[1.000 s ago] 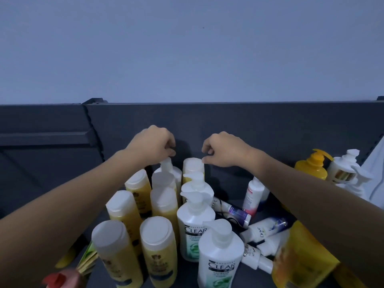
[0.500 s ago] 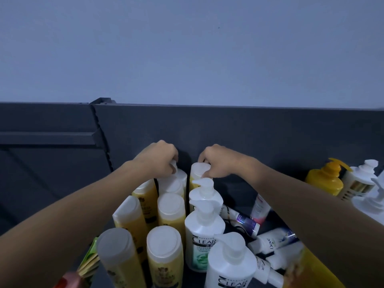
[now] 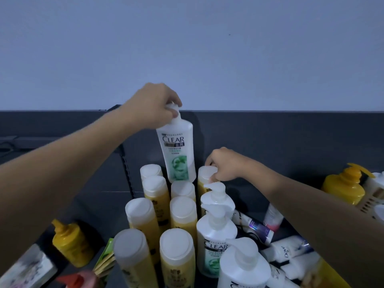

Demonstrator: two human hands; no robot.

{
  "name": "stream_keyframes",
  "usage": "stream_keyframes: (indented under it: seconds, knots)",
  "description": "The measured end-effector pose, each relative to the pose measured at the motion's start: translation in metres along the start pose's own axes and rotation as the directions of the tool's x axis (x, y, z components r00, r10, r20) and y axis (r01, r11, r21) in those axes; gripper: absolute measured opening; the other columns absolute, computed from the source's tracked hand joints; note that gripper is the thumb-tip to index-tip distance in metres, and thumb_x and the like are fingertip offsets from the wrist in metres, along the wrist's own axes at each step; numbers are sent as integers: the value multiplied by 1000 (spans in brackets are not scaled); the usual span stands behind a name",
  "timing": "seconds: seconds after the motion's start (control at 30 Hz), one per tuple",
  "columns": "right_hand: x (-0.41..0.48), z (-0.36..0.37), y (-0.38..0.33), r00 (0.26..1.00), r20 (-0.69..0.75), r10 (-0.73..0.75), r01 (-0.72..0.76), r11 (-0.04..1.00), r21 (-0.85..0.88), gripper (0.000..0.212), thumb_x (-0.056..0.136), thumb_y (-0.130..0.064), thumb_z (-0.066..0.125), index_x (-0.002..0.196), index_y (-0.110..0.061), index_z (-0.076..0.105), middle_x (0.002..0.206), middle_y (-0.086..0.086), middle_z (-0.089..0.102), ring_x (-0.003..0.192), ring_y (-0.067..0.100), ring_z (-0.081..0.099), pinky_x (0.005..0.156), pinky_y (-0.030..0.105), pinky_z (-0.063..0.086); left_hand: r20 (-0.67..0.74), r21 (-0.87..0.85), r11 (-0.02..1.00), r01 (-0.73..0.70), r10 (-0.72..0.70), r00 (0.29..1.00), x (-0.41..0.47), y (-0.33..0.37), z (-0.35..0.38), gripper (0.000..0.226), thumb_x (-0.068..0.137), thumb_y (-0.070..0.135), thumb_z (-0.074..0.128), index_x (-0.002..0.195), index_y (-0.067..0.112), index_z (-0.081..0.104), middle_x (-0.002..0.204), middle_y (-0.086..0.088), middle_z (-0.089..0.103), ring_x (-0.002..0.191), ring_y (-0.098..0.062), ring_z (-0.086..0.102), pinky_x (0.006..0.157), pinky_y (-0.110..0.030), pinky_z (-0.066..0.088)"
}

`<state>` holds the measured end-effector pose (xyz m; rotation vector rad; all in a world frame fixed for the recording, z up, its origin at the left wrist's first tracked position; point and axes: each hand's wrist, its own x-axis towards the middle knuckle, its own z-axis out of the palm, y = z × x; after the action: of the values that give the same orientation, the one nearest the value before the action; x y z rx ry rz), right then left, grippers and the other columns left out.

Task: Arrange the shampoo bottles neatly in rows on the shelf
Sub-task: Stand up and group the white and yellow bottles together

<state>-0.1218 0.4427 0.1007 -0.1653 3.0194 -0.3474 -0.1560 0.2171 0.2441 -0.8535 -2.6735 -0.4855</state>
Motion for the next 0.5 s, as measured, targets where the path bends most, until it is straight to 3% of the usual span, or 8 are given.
stream_keyframes:
  seconds: [0.17, 0.3, 0.5]
  knots:
    - [8, 2, -17, 999, -4, -32, 32, 999, 33, 53, 78, -25, 85, 126, -11, 69, 85, -8, 60, 84, 17, 61, 61, 24, 47, -100, -6, 1000, -13, 12, 995, 3, 11, -47, 32, 93, 18, 68, 125, 22, 73, 126, -5, 70, 120, -23, 59, 93, -27, 41]
    - [18, 6, -28, 999, 9, -48, 48, 997, 54, 57, 81, -18, 78, 136, -11, 64, 124, 6, 69, 107, 25, 67, 86, 37, 61, -150, 8, 1000, -10, 11, 989, 3, 17, -67, 32, 94, 18, 68, 125, 25, 73, 125, -4, 71, 110, -19, 59, 90, -27, 40]
    - [17, 8, -33, 999, -4, -41, 41, 993, 114, 69, 77, -29, 86, 139, -15, 61, 130, 6, 66, 112, 24, 65, 82, 27, 55, -174, 9, 1000, -19, 21, 985, 3, 27, -80, 30, 95, 18, 67, 123, 26, 74, 124, -3, 71, 101, -14, 54, 86, -28, 41]
